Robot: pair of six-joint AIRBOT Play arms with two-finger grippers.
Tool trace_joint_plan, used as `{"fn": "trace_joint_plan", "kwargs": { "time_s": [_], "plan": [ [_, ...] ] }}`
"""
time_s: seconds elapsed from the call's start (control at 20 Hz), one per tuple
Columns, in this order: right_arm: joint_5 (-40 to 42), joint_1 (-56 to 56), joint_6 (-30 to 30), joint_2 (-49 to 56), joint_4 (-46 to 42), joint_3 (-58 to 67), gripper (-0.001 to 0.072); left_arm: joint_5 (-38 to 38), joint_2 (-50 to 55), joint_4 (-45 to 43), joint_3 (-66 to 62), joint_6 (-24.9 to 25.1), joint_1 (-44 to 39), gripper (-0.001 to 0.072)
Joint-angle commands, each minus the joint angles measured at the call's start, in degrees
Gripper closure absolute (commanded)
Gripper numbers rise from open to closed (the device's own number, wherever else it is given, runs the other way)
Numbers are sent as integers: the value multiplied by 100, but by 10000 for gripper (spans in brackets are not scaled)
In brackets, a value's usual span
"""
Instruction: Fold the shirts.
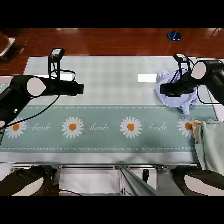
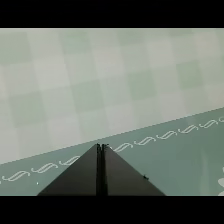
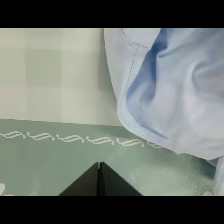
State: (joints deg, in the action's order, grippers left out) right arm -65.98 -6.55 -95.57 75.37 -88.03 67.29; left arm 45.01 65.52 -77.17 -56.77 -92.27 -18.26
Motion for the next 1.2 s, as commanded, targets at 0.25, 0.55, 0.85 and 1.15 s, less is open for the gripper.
{"fn": "trace_joint_plan", "kwargs": {
  "time_s": [0.25, 0.55, 0.85, 1.15],
  "plan": [
    [-2, -7, -2, 4, 2, -2, 689, -2, 2, 0, 2, 0, 4, 684],
    [-2, -7, -2, 4, 2, -2, 689, 0, 2, 0, 2, 0, 4, 684],
    [704, -4, 7, 4, -7, -2, 689, -105, 2, 0, 2, 0, 2, 684],
    [2538, 129, -664, 96, -2914, 4, 296, -1635, 247, 2, 0, -2, 4, 641]
  ]
}}
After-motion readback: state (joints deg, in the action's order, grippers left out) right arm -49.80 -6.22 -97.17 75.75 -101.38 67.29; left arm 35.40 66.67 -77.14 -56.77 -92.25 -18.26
